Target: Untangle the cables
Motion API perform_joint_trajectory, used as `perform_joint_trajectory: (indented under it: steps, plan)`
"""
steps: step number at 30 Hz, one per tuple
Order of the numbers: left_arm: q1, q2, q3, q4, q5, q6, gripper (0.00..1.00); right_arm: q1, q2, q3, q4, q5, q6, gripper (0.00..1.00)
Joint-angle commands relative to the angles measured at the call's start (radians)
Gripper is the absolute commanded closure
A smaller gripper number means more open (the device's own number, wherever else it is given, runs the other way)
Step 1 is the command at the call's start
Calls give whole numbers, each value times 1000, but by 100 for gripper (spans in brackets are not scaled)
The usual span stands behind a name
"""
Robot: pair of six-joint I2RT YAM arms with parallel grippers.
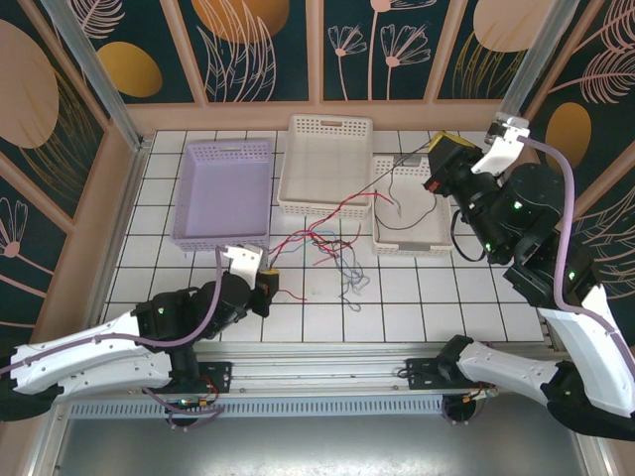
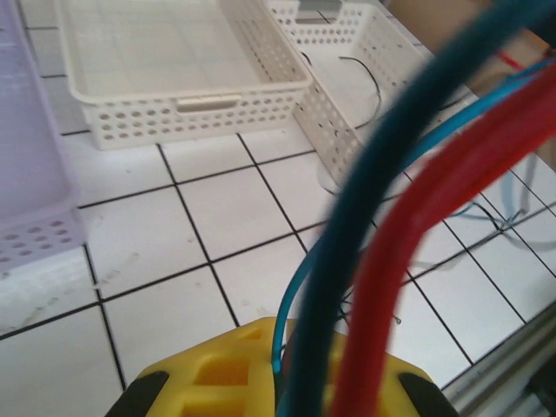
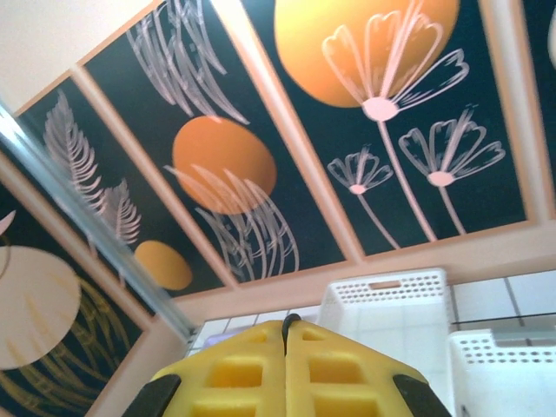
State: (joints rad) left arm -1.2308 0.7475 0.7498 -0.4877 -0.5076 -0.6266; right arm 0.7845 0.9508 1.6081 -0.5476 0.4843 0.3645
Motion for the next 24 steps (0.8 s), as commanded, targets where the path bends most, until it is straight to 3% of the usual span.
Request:
perform_joint_trajectory:
  steps: [1, 14, 24]
  plan:
    - [2, -1, 27, -190, -111, -36, 100, -13, -70, 44, 60, 205, -19, 100]
    - [10, -26, 44, -200, -115, -10, 100, -9, -167, 59, 51, 499, -67, 100]
    - [16, -8, 119, -277, -301, -24, 100, -4, -189, 42, -6, 616, -90, 100]
